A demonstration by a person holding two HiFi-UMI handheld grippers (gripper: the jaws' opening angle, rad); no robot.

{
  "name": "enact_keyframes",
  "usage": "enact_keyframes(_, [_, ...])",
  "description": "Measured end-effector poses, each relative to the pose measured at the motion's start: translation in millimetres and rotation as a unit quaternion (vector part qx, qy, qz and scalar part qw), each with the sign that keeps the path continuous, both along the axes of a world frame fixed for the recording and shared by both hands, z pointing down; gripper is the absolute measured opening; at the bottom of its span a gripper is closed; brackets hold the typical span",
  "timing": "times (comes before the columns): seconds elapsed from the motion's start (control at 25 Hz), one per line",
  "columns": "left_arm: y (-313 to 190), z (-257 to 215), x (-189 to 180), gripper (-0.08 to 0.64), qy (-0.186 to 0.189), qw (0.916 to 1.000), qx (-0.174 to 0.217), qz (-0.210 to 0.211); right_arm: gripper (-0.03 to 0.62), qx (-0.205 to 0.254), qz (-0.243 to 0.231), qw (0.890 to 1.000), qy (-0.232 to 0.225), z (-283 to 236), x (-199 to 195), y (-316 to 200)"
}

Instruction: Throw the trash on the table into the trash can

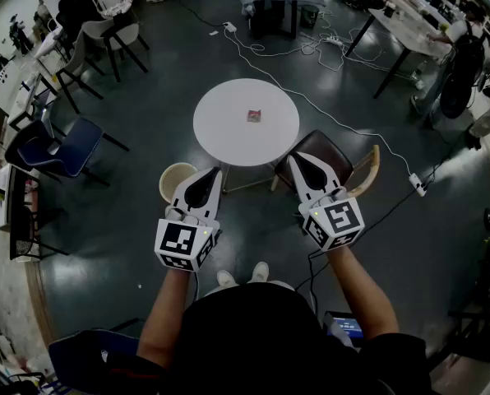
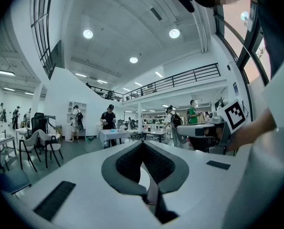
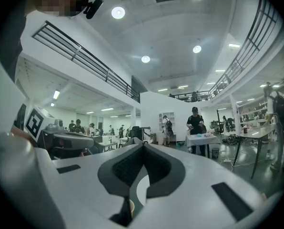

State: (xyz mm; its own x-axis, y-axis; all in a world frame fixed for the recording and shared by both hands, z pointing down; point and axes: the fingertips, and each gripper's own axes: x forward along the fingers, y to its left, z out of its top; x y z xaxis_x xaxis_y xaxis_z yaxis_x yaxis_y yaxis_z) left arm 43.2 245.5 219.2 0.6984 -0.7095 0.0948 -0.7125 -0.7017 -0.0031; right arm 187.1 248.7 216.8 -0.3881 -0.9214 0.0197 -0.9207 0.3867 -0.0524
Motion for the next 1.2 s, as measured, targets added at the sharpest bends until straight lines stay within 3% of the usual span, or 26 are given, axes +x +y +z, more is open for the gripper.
enact_keyframes(0.28, [4,0,18,0.009,-0.001,1.0000,-0.002,0.005,0.017,0.001,-0.003,1.000,-0.014,2,14,2])
enact_keyframes(0.68, [8,20,24,0.009,0.001,0.9996,-0.015,-0.026,0.017,-0.023,-0.029,0.999,-0.006,32,23,-3])
enact_keyframes(1.2, [-43,28,16,0.009,0.000,0.9990,-0.031,-0.032,0.017,-0.044,-0.039,0.998,-0.003,47,12,-54])
